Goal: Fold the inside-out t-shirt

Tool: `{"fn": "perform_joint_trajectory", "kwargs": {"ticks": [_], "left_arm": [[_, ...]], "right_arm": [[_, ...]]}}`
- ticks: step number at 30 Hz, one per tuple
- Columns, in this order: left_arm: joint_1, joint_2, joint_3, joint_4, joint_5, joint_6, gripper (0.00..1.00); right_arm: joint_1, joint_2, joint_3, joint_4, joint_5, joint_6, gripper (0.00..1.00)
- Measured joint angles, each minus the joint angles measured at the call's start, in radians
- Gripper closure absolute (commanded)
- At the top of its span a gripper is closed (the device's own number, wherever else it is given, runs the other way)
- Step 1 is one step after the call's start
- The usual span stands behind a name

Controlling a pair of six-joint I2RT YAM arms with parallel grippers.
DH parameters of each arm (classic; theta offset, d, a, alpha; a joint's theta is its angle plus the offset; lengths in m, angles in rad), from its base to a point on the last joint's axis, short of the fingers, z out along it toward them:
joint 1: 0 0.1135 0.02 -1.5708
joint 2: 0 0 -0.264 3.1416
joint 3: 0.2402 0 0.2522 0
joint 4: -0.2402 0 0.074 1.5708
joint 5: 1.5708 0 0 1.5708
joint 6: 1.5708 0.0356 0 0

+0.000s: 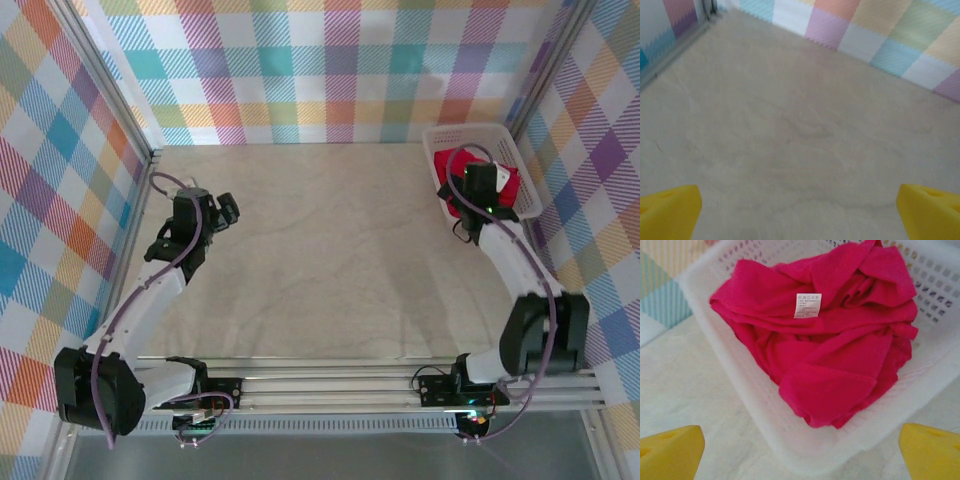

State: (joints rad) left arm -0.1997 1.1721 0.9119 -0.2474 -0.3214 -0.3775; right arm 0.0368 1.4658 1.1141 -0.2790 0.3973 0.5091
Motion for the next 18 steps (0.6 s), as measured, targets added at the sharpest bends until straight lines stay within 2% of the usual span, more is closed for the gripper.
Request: {"fn": "perform_joint_trajectory", "kwargs": {"ticks": [7, 11, 12, 14, 16, 18], "left_arm": [[0.000, 0.050, -0.008, -0.007, 0.130, -0.072, 0.00], [0.000, 0.079, -0.008, 0.024, 0.218, -0.084, 0.03], [0.000, 0.087, -0.008, 0.024, 0.240, -0.087, 0.04], [0.000, 0.097, -0.008, 0.024, 0.281, -0.090, 0.04], [0.000, 0.100, -0.006, 0.023, 0.313, -0.094, 0.05], [0.000, 0.100, -0.002, 0.020, 0.333, -0.095, 0.06]], "right_arm": [[-0.028, 0.328, 0.275, -0.065, 0.030, 0.045, 0.03], [-0.060, 0.452, 0.373, -0.110, 0.035, 0.086, 0.14], [-0.068, 0.475, 0.385, -0.119, 0.030, 0.094, 0.22], [-0.075, 0.509, 0.400, -0.136, 0.017, 0.109, 0.44], [-0.083, 0.528, 0.404, -0.152, -0.001, 0.118, 0.75], [-0.084, 0.529, 0.405, -0.160, -0.020, 0.132, 0.98]]}}
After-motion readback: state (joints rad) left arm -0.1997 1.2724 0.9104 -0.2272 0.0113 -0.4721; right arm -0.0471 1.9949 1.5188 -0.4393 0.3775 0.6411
